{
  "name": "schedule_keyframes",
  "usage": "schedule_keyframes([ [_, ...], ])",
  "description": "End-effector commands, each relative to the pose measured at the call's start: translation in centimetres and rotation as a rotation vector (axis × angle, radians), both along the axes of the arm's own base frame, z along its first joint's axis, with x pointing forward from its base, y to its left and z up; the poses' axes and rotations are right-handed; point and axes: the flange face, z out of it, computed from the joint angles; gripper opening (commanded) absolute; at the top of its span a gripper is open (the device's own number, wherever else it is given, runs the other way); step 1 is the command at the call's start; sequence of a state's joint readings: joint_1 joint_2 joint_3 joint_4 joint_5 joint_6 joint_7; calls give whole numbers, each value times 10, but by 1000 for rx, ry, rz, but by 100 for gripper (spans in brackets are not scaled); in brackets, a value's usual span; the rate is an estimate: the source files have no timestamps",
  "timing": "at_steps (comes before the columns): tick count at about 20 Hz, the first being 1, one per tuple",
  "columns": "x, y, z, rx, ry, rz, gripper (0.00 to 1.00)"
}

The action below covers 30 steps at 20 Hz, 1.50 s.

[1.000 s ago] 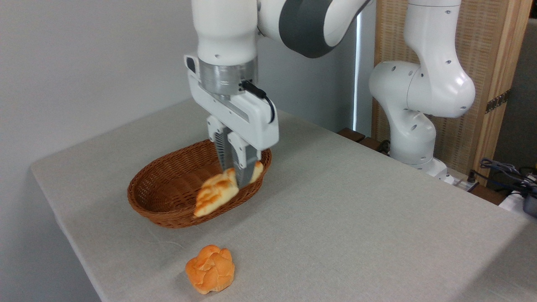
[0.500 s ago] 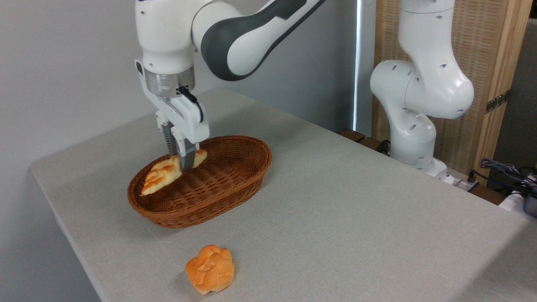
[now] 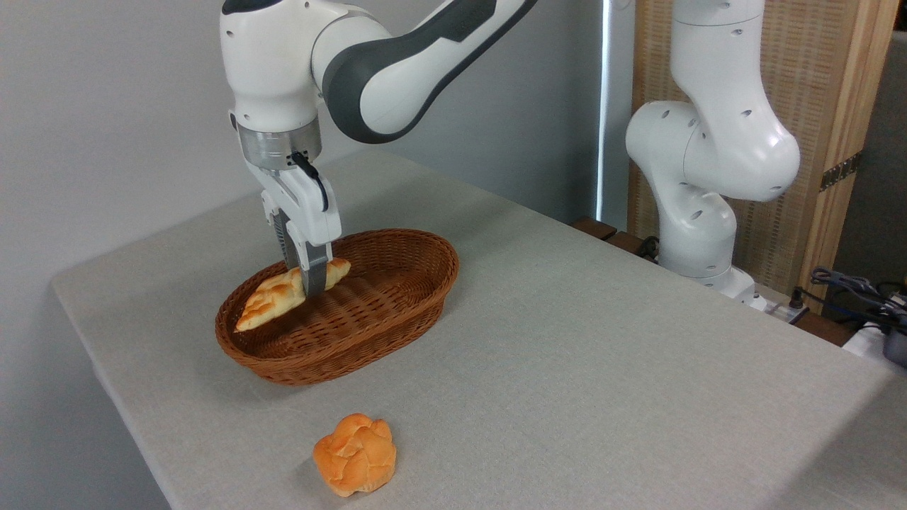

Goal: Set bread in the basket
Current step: 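Lower the loaf into the basket and open the gripper, then raise the open gripper away from the loaf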

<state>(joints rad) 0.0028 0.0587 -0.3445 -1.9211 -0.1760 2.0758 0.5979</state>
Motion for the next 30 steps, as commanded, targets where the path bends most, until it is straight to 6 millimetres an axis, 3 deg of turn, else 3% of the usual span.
schedule_keyframes([
  [1,1,1,5,17,6,-6,100],
  [10,0,8,9,26,23,-10,100],
  [13,5,17,33,39,30,-28,100],
  [19,21,100,98,51,-6,53,100],
  [22,19,127,123,96,15,72,100],
  [26,11,182,140,167,75,69,100],
  [30,10,183,141,172,77,76,100],
])
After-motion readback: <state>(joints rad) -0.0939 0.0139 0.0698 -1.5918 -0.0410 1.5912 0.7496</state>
